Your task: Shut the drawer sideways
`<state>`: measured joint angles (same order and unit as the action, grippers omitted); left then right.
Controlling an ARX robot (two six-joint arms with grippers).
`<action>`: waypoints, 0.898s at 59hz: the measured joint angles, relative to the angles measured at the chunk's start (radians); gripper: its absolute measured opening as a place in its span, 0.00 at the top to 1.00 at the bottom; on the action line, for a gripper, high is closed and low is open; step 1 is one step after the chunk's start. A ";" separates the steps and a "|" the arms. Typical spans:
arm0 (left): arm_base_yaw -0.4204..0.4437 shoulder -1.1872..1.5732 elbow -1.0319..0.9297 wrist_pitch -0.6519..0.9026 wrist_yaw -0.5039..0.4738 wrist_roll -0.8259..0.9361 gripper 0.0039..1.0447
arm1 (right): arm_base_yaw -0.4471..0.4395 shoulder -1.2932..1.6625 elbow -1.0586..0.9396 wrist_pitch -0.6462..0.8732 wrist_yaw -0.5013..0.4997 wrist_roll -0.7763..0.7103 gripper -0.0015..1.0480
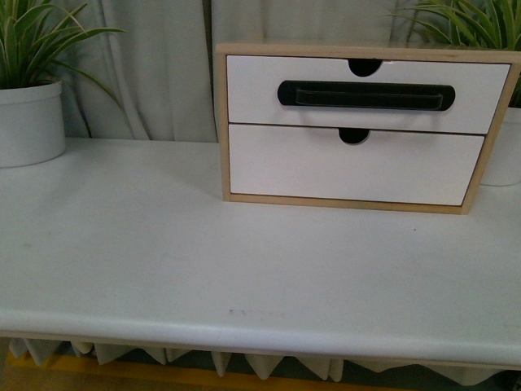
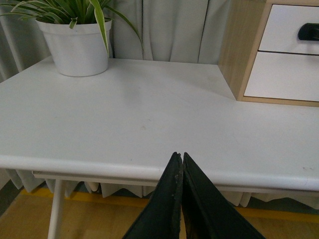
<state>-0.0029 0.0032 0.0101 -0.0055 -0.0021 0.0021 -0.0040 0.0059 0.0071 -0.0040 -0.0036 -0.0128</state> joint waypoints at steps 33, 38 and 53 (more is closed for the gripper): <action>0.000 -0.001 0.000 0.000 0.000 -0.003 0.67 | 0.000 -0.002 0.000 0.000 0.000 0.000 0.68; 0.000 -0.001 0.000 0.000 0.000 -0.003 0.52 | 0.000 -0.002 0.000 0.000 0.000 0.000 0.55; 0.000 -0.001 0.000 0.000 0.000 -0.003 0.09 | 0.000 -0.002 0.000 0.000 0.000 0.000 0.12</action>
<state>-0.0029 0.0021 0.0101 -0.0055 -0.0021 -0.0010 -0.0040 0.0036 0.0071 -0.0036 -0.0036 -0.0128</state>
